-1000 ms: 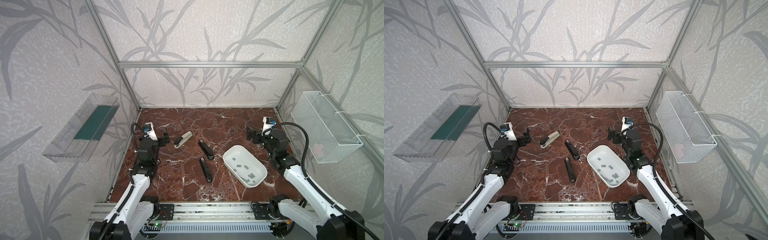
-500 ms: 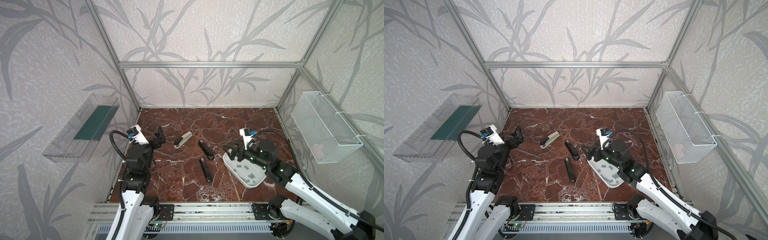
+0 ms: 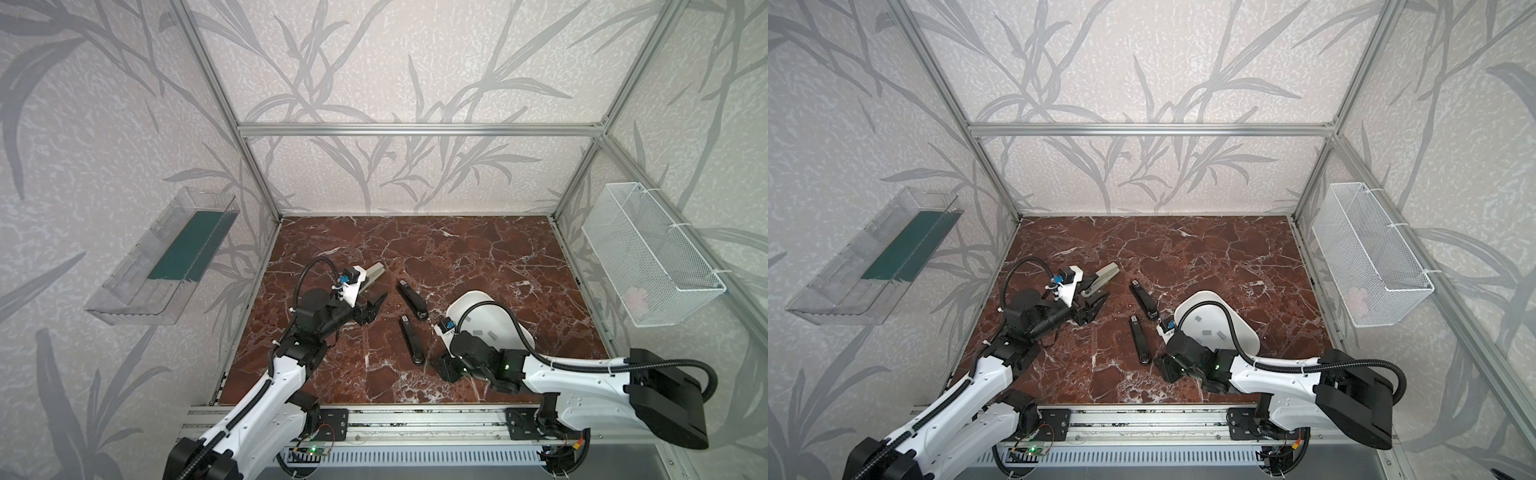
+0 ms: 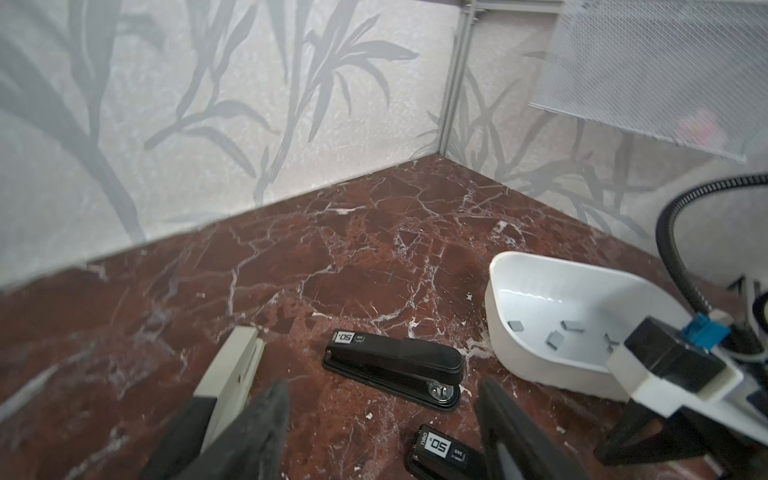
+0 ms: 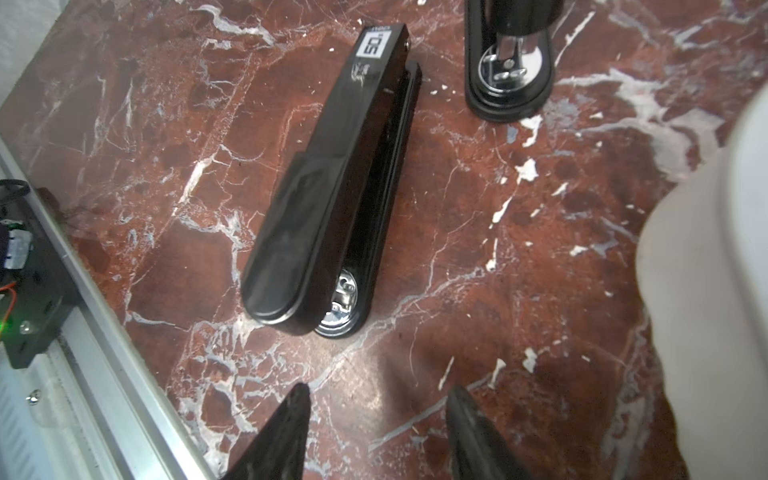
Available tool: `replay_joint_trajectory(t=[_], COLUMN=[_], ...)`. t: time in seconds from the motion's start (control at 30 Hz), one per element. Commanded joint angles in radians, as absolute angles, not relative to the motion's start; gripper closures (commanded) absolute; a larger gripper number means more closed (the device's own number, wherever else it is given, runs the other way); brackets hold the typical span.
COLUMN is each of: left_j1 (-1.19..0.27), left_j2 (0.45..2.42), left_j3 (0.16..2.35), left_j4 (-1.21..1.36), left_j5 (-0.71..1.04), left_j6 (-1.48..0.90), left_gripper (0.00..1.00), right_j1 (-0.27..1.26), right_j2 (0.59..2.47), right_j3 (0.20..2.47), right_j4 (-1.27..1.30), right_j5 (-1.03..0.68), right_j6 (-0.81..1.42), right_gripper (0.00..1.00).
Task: Load the staples into the stapler
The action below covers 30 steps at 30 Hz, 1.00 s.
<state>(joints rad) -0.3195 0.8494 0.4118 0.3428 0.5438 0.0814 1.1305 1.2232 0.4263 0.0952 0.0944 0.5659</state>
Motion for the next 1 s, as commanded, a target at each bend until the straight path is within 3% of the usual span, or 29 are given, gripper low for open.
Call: replay_joint_trajectory(t=[0.0, 0.33, 0.73, 0.8, 0.97], left_j1=[-0.339, -0.388, -0.494, -0.510, -0.559], left_j2=[0.847, 0.922, 1.036, 1.050, 1.035], left_j3=[0.405, 0.497, 0.545, 0.557, 0.564], left_j4=[0.295, -0.140, -0.289, -0.312, -0.333], left_j5=[0.783, 0.923, 0.749, 0.722, 0.609], left_j6=[0.446, 0.790, 0.859, 0.868, 0.885], left_gripper=[0.48, 0.45, 0.46, 0.47, 0.50], right_j1=[1.234, 1.324, 1.322, 1.324, 1.323], right_j2=[1.177, 1.290, 1.545, 1.589, 1.653], right_j3=[0.419, 0.315, 0.444, 0.461, 0.489], right_j4=[0.201, 0.474, 0.632, 0.670, 0.697], right_j5=[0.204, 0.375, 0.475, 0.465, 0.444], right_j6=[0.517, 0.410, 0.296, 0.267, 0.235], right_gripper=[0.44, 0.44, 0.45, 0.49, 0.79])
